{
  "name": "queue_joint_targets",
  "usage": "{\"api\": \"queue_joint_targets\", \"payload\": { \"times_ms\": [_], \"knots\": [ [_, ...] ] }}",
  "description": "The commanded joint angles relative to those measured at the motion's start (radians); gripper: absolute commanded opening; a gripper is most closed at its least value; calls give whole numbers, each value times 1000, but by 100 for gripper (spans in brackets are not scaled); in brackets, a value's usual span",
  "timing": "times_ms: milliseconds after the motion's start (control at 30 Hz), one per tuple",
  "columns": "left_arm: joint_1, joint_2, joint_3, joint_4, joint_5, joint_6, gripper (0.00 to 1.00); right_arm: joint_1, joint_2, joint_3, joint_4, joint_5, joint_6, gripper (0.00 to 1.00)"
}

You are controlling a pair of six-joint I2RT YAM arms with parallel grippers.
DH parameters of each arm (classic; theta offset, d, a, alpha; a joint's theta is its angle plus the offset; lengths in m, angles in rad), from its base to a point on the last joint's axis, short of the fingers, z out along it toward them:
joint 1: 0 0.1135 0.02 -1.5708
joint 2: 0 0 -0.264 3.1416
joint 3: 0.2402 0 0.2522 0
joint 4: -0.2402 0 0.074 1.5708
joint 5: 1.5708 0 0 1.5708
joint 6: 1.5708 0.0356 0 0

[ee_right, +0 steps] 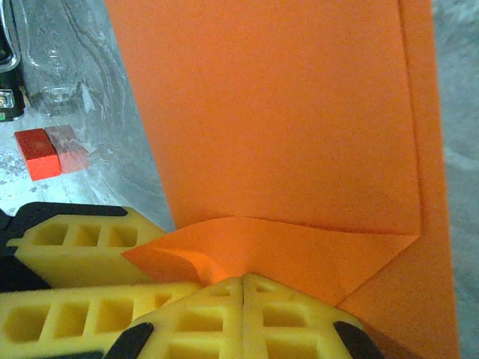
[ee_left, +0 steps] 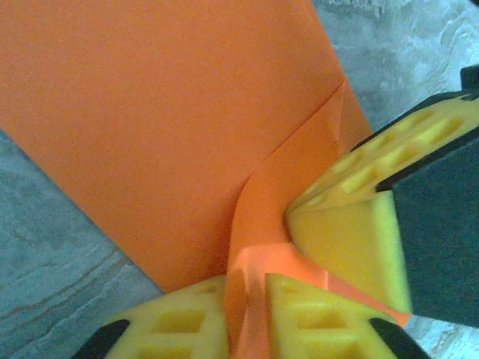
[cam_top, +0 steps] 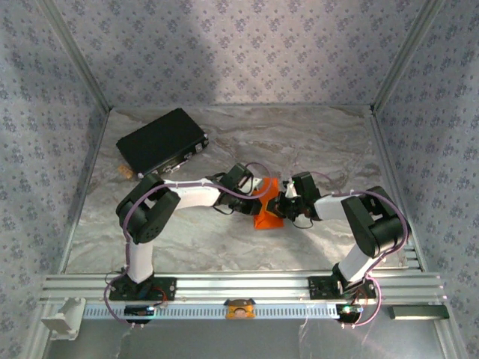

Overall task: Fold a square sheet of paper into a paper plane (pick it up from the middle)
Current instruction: Fold the triangle a second time at the center of the table.

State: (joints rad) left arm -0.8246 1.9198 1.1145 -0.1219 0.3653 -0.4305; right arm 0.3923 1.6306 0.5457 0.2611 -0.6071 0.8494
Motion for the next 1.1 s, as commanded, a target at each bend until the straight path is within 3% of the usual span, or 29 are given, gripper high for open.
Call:
{"api": "queue_joint_targets", "payload": {
  "times_ms": [0,100,200,400,533,1067],
  "knots": [
    [23,-70,26,-66,-52,-44,32,-5,20,-23,-57,71,5,0],
    [32,-130,-2,-83,-116,-115,39,-9,15,-20,-58,67,10,0],
    [33,-193,-55,-28,-97,-190,39,-10,-5,-20,-72,78,9,0],
    [24,-170,-66,54,142,-221,9,-10,-12,-24,-72,75,11,0],
    [-2,-92,-25,49,257,-209,2,-12,-9,-19,-74,70,10,0],
    [-26,21,29,47,268,-229,3,-12,-17,-17,-85,61,6,0]
  ]
}}
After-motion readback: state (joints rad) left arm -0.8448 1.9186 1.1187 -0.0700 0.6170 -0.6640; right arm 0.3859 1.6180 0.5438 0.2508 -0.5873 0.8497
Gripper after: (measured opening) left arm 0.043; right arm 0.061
